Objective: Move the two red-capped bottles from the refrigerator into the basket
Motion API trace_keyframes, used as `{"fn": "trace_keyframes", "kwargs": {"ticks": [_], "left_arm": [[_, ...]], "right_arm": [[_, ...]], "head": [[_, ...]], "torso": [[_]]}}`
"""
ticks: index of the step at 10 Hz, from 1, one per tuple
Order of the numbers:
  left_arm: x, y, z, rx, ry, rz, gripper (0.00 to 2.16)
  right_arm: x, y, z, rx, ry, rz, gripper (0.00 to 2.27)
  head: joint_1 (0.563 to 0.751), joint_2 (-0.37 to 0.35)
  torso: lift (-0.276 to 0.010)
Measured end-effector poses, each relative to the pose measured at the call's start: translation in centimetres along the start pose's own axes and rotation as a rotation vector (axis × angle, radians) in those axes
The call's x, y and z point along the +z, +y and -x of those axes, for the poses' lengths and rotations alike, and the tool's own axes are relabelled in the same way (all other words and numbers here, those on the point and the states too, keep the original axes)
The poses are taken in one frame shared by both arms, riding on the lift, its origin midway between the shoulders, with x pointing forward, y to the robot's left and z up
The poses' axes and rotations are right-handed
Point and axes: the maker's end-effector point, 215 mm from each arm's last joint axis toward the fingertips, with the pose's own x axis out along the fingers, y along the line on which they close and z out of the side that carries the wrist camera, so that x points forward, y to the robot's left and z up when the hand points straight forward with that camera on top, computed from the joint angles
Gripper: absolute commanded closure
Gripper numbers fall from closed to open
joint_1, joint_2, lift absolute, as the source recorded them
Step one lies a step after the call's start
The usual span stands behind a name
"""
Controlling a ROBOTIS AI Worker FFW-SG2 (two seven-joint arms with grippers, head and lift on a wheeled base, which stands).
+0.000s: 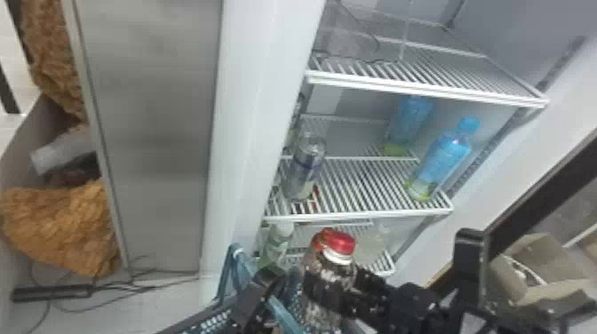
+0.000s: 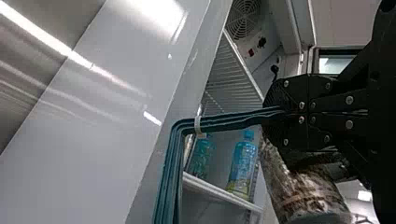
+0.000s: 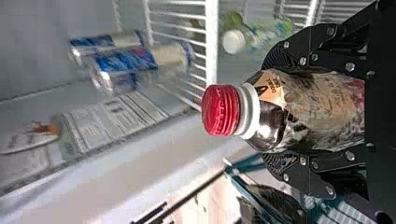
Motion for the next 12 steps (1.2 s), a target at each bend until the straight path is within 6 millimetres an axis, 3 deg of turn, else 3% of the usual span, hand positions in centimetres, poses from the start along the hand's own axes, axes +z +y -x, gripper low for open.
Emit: {"fn": "trace_keyframes", "kwargs": {"ticks": [1, 3, 4, 6, 8, 10, 12], "left_arm": [[0.1, 0.0, 0.0, 0.000, -0.003, -0.001, 1.20], [0.3, 0.0, 0.0, -0.002, -0.009, -0.001, 1.20], [0.2, 0.0, 0.0, -0.002, -0.008, 0.000, 1.20], [0.2, 0.1, 0.1, 0.002, -0.008, 0.001, 1.20], [0.2, 0.0, 0.1, 0.000, -0.009, 0.002, 1.20], [0.1, 0.0, 0.1, 0.000, -0.008, 0.003, 1.20], [0.0, 0.1, 0.0, 0.001, -0.006, 0.004, 1.20]], "right_arm": [[-1.0, 0.4, 0.2, 0.002, 0.042, -0.010, 1.25], [-2.6, 0.7, 0.4, 0.016, 0.098, -0.034, 0.30], [-3.1, 0.6, 0.2, 0.025, 0.108, -0.050, 0.05], [-3.1, 0.4, 0.1, 0.027, 0.099, -0.055, 0.16], [-1.7, -0.4, 0.7, 0.003, 0.052, -0.022, 0.19], [1.3, -2.1, 1.9, -0.024, -0.090, 0.042, 0.19], [1.3, -4.4, 4.1, -0.083, -0.153, 0.033, 0.19]], "head": [[0.695, -0.350], [0.695, -0.350], [0.695, -0.350], [0.695, -0.350], [0.695, -0.350], [0.695, -0.350], [0.695, -0.350]], "torso": [[0.000], [0.000], [0.000], [0.000], [0.000], [0.000], [0.000]]}}
